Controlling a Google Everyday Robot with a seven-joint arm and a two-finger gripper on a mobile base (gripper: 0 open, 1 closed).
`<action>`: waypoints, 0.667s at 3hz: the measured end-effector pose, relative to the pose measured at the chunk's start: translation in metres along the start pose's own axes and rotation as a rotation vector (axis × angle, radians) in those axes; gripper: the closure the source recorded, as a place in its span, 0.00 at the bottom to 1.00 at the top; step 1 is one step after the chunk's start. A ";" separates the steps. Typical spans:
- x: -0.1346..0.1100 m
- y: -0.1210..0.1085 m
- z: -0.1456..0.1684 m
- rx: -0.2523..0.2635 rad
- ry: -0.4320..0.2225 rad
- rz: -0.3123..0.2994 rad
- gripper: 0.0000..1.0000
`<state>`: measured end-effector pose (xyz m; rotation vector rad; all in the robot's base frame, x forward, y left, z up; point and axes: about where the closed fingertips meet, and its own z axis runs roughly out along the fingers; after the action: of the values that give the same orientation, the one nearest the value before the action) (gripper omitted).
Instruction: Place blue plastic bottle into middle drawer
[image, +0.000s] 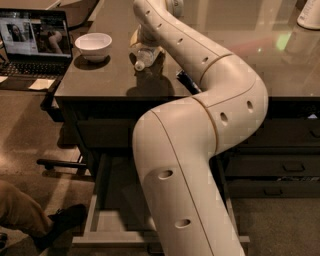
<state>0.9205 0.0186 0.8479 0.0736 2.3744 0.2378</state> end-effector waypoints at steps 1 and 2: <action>-0.003 0.000 -0.003 0.000 0.000 0.001 0.88; -0.006 0.000 -0.007 0.000 -0.001 0.000 1.00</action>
Offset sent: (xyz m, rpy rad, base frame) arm -0.0201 -0.0303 0.0295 0.0372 -0.0606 -0.0010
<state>0.9201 0.0167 0.8566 0.0743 2.3731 0.2381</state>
